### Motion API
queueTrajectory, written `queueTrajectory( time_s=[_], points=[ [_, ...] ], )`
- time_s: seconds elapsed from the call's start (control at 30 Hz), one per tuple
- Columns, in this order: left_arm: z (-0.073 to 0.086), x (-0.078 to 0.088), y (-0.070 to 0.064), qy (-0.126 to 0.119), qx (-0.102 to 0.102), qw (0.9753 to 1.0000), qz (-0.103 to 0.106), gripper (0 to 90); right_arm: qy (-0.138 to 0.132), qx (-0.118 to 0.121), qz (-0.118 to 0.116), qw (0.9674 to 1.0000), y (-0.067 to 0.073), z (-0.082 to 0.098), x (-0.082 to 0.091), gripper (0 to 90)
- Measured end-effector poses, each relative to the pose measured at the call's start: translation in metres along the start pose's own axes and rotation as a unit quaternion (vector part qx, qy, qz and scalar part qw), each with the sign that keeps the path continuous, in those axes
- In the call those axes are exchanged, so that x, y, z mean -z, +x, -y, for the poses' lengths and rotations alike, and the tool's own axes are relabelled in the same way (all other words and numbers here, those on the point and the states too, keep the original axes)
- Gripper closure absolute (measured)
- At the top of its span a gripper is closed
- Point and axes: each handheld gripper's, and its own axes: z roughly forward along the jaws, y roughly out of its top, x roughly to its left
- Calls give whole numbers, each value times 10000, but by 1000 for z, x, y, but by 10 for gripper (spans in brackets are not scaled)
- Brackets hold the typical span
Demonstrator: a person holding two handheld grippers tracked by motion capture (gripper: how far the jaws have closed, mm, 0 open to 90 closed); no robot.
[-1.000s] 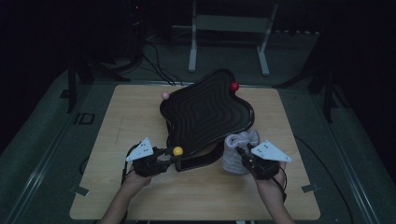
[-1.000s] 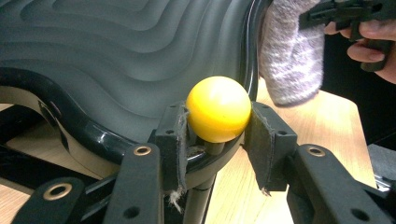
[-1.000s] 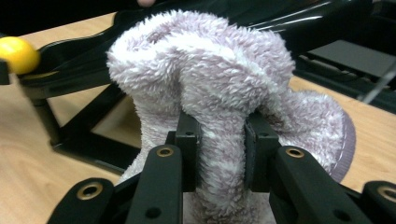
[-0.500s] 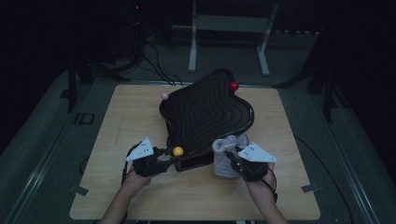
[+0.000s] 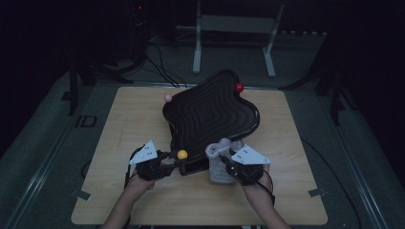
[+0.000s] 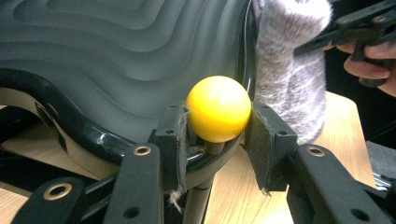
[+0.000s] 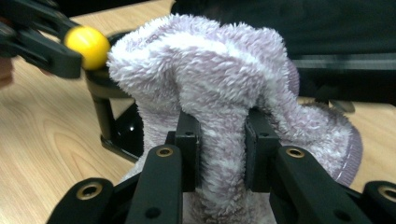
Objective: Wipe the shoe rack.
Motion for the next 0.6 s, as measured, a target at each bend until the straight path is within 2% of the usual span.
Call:
queueTrajectory(
  time_s=[0.07,0.2,0.3,0.47,0.6],
  points=[
    [0,0,0,-4,-9,10000,-17,604,-26,64,49,10000,4,-2,-6,718],
    [0,-1,0,8,-10,10000,-19,604,107,17,-41,9999,5,6,-19,717],
    [0,0,0,9,-11,10000,-11,604,298,44,-222,9993,13,9,-22,717],
    [0,0,0,18,-11,10000,-4,604,-1,114,-280,9995,20,-3,-11,717],
    [0,0,0,21,-5,10000,-16,605,152,151,-247,9995,24,3,-27,718]
  ],
)
